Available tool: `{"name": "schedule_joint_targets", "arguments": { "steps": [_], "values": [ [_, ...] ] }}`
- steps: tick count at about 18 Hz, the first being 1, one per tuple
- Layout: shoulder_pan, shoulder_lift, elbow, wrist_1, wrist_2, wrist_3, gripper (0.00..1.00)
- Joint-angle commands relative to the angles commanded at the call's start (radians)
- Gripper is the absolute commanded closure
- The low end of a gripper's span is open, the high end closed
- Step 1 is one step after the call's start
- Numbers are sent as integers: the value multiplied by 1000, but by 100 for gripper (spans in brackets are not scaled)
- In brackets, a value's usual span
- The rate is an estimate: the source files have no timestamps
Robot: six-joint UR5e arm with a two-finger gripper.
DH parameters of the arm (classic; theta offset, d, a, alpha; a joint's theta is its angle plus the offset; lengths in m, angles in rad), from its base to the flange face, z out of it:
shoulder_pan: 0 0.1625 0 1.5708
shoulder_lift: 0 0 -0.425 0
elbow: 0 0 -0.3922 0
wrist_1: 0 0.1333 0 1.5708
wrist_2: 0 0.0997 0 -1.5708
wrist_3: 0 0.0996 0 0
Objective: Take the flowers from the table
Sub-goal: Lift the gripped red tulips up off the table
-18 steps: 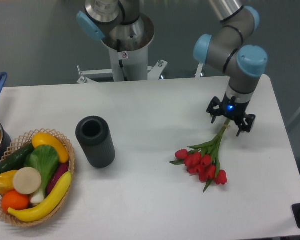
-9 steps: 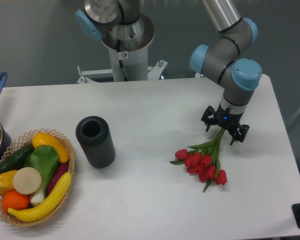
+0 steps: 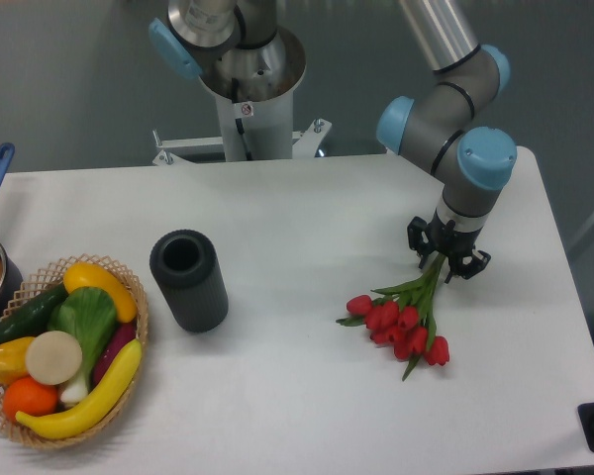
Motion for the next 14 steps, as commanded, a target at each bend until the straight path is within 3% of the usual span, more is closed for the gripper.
{"name": "schedule_joint_targets", "arguments": {
  "steps": [6, 10, 14],
  "values": [
    [2, 9, 20, -2, -6, -38, 100],
    [17, 51, 78, -20, -22, -45, 100],
    [25, 57, 170, -103, -15, -43, 100]
  ]
}}
